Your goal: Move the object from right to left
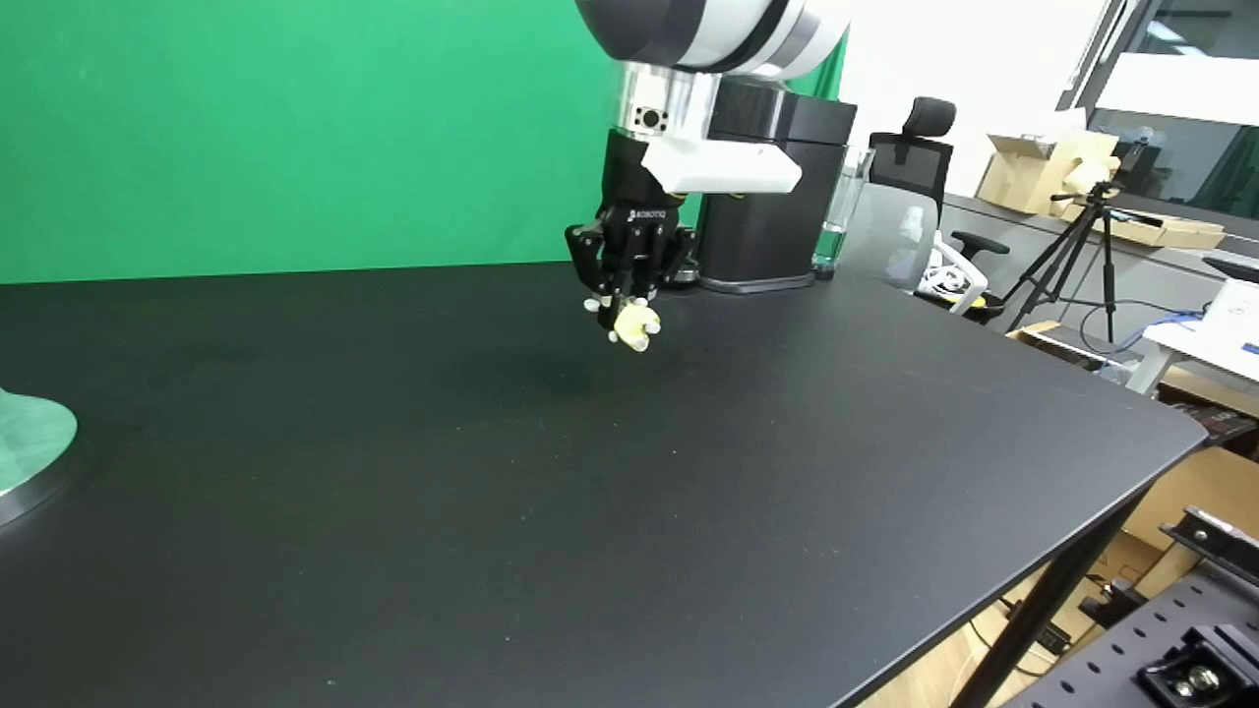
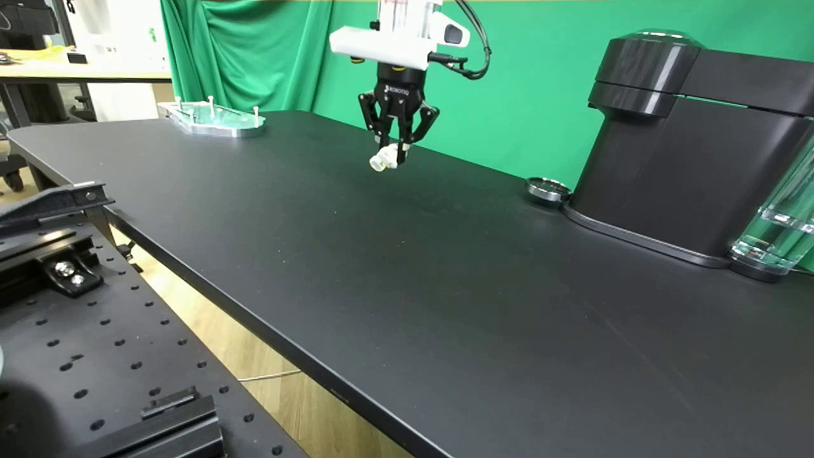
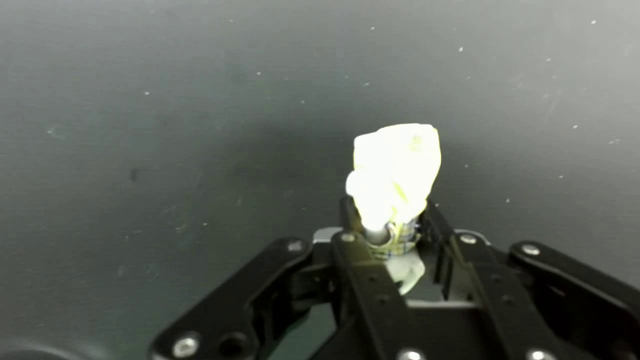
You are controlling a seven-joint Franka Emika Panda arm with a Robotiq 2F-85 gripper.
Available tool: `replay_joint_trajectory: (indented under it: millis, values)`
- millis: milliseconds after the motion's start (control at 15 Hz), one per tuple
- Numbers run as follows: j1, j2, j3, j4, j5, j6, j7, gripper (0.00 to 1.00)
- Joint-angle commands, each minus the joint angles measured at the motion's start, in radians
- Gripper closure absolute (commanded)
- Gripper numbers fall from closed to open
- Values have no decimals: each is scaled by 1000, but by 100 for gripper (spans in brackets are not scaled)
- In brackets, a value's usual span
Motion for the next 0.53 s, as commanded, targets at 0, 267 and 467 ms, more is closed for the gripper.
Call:
replay_joint_trajectory:
  millis: [0,267,467]
  values:
    - [36,22,11,-12,-24,16,44,92]
    - [86,81,-8,-5,-62,37,79,92]
    - [104,113,-13,-3,-79,49,79,43]
